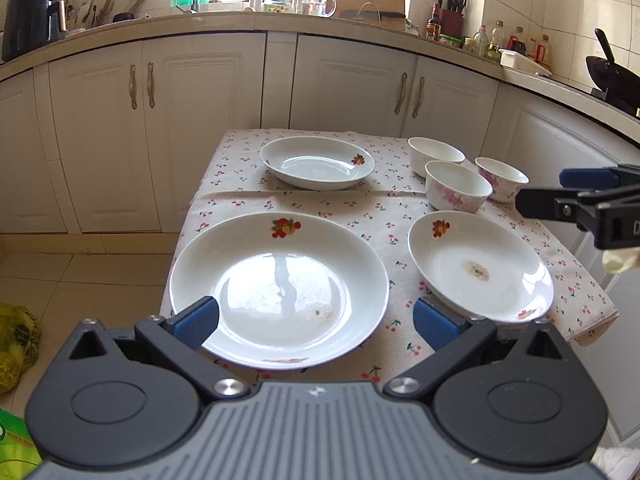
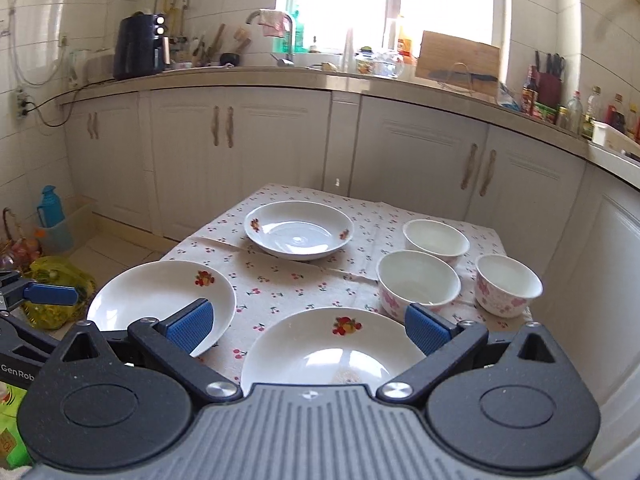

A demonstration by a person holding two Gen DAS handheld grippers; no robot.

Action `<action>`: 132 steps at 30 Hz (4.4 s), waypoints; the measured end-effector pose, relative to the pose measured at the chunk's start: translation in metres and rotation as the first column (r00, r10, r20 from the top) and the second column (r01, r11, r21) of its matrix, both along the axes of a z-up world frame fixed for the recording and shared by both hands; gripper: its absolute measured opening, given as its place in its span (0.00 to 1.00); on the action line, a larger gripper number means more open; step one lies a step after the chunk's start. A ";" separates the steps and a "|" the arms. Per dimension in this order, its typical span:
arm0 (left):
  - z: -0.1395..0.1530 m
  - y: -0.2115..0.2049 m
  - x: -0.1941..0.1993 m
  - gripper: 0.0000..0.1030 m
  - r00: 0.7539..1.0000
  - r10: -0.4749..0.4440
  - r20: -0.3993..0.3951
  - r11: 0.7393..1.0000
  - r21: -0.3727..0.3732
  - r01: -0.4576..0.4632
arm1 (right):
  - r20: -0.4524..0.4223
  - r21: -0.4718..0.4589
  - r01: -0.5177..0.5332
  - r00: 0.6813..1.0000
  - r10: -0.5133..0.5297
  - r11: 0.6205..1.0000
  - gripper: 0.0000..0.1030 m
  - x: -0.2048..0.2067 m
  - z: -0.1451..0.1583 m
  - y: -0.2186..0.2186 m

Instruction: Organize plates and bowls

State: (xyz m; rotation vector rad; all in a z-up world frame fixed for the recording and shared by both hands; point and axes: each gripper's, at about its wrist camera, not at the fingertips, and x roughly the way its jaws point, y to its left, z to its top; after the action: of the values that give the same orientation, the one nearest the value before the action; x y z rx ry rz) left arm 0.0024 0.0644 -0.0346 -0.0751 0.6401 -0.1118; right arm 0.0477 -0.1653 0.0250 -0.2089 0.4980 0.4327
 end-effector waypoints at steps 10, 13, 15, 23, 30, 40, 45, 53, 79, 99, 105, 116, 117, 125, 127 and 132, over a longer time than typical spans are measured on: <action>-0.047 0.035 0.005 0.99 0.994 0.005 -0.107 0.999 0.041 0.000 | -0.124 -0.040 -0.134 0.984 0.128 0.990 1.00 0.023 -0.027 0.038; -0.052 0.037 0.013 0.99 0.994 -0.024 -0.104 0.998 0.055 0.030 | -0.145 -0.053 -0.143 0.980 0.134 0.988 1.00 0.029 -0.032 0.046; -0.056 0.037 0.017 0.99 0.993 -0.049 -0.104 0.996 0.068 0.057 | -0.164 -0.058 -0.148 0.977 0.137 0.987 1.00 0.035 -0.035 0.051; -0.060 0.039 0.032 1.00 0.988 -0.122 -0.098 0.988 0.082 0.130 | -0.212 -0.061 -0.205 0.959 0.188 0.977 1.00 0.056 -0.043 0.074; -0.061 0.042 0.031 1.00 0.985 -0.152 -0.081 0.984 0.081 0.159 | -0.243 -0.065 -0.280 0.935 0.257 0.958 1.00 0.074 -0.048 0.093; -0.059 0.047 0.032 1.00 0.976 -0.204 -0.076 0.974 0.088 0.211 | -0.346 -0.008 -0.420 0.852 0.392 0.907 1.00 0.115 -0.059 0.112; -0.056 0.047 0.031 0.99 0.967 -0.247 -0.063 0.957 0.143 0.254 | -0.406 0.044 -0.447 0.809 0.425 0.893 0.99 0.140 -0.067 0.118; -0.054 0.053 0.034 0.99 0.953 -0.295 -0.067 0.942 0.147 0.301 | -0.501 0.082 -0.445 0.755 0.423 0.892 0.79 0.168 -0.086 0.131; -0.050 0.038 0.084 0.99 0.915 -0.401 -0.048 0.903 0.148 0.404 | -0.492 0.058 -0.377 0.795 0.355 0.925 0.69 0.204 -0.082 0.111; -0.052 0.031 0.104 0.99 0.908 -0.414 -0.057 0.902 0.105 0.418 | -0.489 0.037 -0.344 0.812 0.317 0.938 0.69 0.222 -0.087 0.103; -0.051 0.029 0.101 0.99 0.913 -0.404 -0.051 0.903 0.140 0.407 | -0.469 0.038 -0.365 0.816 0.339 0.930 0.82 0.217 -0.081 0.103; -0.030 0.039 0.079 0.99 0.947 -0.321 -0.029 0.940 0.109 0.322 | -0.344 -0.002 -0.355 0.878 0.333 0.935 1.00 0.174 -0.045 0.087; -0.026 0.039 0.076 0.99 0.951 -0.308 -0.020 0.946 0.101 0.308 | -0.329 -0.009 -0.351 0.885 0.329 0.936 1.00 0.166 -0.041 0.084; -0.006 0.034 0.053 0.99 0.980 -0.192 0.046 0.979 0.074 0.188 | -0.232 -0.038 -0.302 0.930 0.285 0.953 1.00 0.103 -0.030 0.049; -0.003 0.030 0.048 0.99 0.985 -0.165 0.054 0.985 0.068 0.161 | -0.218 -0.046 -0.278 0.940 0.262 0.960 1.00 0.087 -0.032 0.039; -0.002 0.022 0.039 0.99 0.991 -0.113 0.076 0.994 0.018 0.112 | -0.177 -0.066 -0.209 0.965 0.195 0.976 1.00 0.047 -0.040 0.012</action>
State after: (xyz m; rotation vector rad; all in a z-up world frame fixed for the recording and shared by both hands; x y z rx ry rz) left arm 0.0412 0.0862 -0.0364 -0.0208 0.5681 -0.2183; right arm 0.0951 -0.1537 -0.0150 -0.3081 0.6661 0.6335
